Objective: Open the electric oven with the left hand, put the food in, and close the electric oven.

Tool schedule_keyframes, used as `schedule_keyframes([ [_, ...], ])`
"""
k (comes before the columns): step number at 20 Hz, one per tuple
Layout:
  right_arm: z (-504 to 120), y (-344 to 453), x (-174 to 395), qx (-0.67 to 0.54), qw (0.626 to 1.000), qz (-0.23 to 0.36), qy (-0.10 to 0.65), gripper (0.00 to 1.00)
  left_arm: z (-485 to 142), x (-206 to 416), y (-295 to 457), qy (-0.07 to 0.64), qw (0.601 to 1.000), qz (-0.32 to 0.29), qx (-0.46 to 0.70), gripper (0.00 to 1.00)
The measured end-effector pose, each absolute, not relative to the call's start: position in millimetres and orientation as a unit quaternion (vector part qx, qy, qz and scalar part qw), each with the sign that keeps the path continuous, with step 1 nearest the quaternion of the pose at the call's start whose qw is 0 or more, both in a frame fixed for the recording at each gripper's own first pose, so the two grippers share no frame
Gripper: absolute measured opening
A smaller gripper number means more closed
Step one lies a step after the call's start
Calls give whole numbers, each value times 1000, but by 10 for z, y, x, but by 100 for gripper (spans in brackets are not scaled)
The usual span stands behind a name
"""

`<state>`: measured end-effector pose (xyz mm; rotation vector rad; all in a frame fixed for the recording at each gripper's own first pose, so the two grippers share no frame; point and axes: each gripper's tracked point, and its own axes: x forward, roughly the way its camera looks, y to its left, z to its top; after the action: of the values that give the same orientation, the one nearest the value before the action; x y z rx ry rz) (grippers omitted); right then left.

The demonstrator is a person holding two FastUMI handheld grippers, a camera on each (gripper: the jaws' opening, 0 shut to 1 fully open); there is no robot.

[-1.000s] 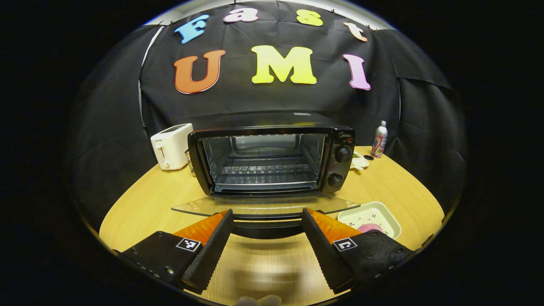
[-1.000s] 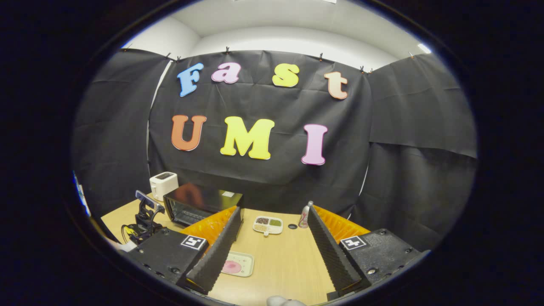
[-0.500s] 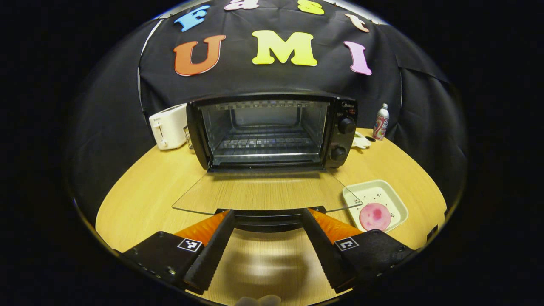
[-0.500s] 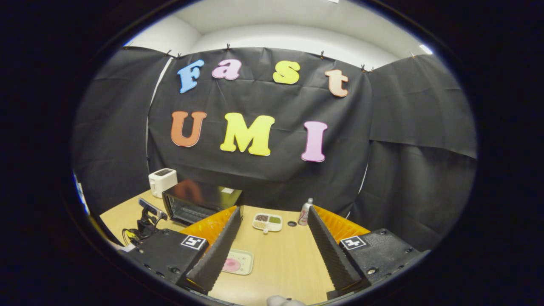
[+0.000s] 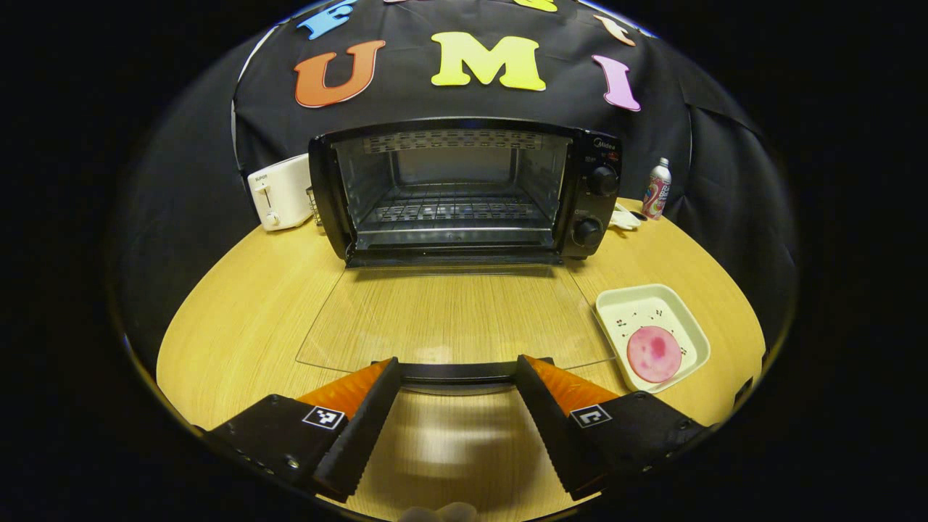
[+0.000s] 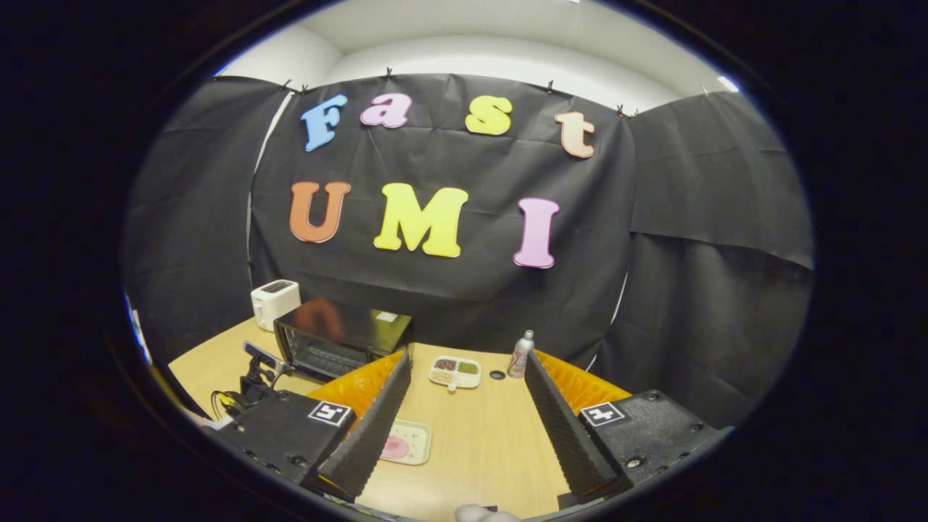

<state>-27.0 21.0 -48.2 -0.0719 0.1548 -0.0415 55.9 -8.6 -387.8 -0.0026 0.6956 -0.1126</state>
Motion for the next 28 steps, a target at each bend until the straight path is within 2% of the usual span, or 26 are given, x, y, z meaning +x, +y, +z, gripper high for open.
schedule_keyframes([
  [4, -508, 191, -244, -36, 996, -22, 80, 100, -3808, 572, -76, 330, 943, -54, -6, 97],
  [9, -769, 66, -162, -41, 994, -31, 98, 100, -3407, 578, 85, 272, 961, -44, -17, 97],
  [12, -1134, 54, -68, -22, 990, -21, 137, 100, -3016, 477, 189, 232, 972, -40, -15, 97],
  [19, -2431, 75, 289, 3, 964, 13, 266, 98, -2029, 171, 336, 152, 988, -14, -10, 97],
  [21, -2836, 156, 419, 29, 949, 29, 311, 92, -1745, 76, 322, 130, 991, -11, -5, 96],
  [25, -3484, 296, 583, 77, 915, 51, 393, 87, -1329, -125, 189, 102, 995, -8, 2, 96],
  [26, -3602, 351, 659, 91, 906, 58, 408, 77, -1239, -158, 176, 96, 995, -6, 3, 96],
  [28, -3785, 412, 721, 123, 883, 67, 448, 68, -1111, -204, 114, 91, 996, -1, 2, 96],
])
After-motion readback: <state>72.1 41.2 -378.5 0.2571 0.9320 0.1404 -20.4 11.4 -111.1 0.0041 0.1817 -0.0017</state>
